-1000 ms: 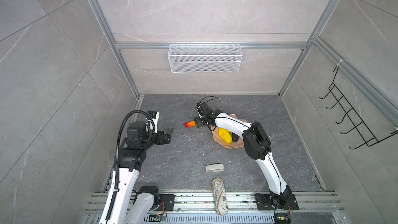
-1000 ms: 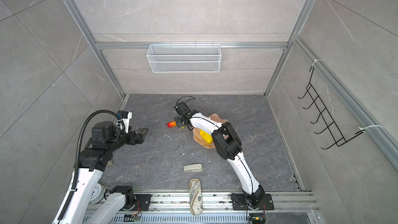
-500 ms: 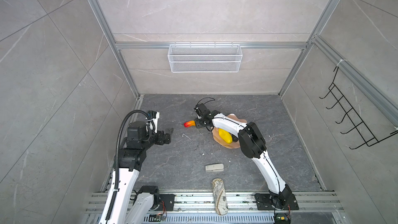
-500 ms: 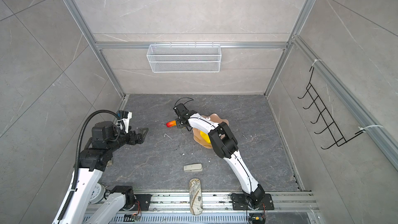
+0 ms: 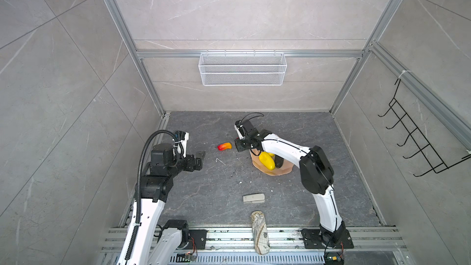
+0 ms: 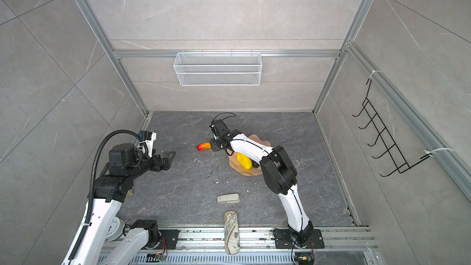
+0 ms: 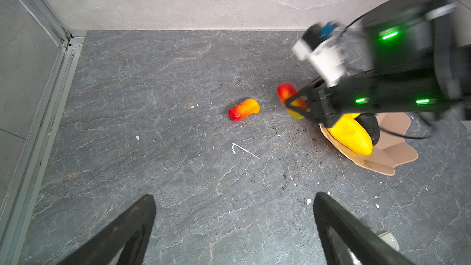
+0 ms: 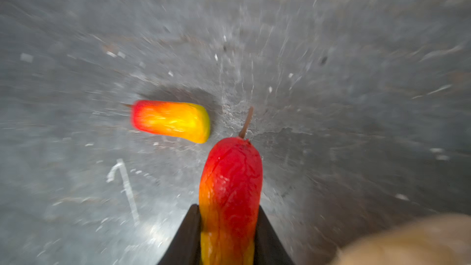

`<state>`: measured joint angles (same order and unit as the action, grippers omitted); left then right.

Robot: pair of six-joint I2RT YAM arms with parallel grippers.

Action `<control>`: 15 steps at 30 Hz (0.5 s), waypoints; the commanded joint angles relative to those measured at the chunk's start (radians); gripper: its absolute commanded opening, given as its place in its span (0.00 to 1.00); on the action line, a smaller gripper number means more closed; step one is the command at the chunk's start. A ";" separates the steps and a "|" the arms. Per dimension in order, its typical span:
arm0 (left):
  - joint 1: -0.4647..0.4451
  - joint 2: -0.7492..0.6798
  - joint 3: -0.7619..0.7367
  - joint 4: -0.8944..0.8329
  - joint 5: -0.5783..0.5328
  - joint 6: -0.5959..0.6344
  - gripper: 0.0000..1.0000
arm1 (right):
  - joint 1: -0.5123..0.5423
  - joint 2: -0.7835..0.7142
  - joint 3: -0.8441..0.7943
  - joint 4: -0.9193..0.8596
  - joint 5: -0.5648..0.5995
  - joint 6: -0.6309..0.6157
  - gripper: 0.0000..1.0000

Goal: Place and organize the fake fruits in the fruit bowl
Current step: 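Carry the mango with the right gripper into the pink bowl and release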

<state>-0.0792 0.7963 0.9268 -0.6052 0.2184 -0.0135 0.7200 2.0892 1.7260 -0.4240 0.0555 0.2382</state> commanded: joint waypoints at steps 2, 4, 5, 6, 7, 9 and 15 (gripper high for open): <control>-0.004 0.003 0.001 0.023 0.008 0.024 1.00 | 0.006 -0.193 -0.133 0.068 -0.002 -0.042 0.14; -0.004 0.003 0.001 0.022 0.008 0.025 1.00 | 0.005 -0.250 -0.204 0.066 0.021 -0.055 0.14; -0.003 0.003 0.001 0.021 0.008 0.026 1.00 | 0.003 -0.278 -0.240 0.063 0.038 -0.061 0.13; -0.003 0.003 0.001 0.022 0.008 0.024 1.00 | 0.002 -0.302 -0.278 0.058 0.052 -0.062 0.14; -0.004 0.003 0.001 0.021 0.008 0.025 1.00 | 0.002 -0.325 -0.308 0.057 0.060 -0.062 0.13; -0.003 0.004 0.001 0.022 0.005 0.025 1.00 | 0.002 -0.365 -0.373 0.060 0.071 -0.055 0.13; -0.003 0.003 0.001 0.022 0.006 0.025 1.00 | -0.001 -0.402 -0.511 0.073 0.094 -0.046 0.12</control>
<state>-0.0792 0.8001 0.9268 -0.6052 0.2184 -0.0135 0.7197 1.7145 1.2530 -0.3470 0.1215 0.1974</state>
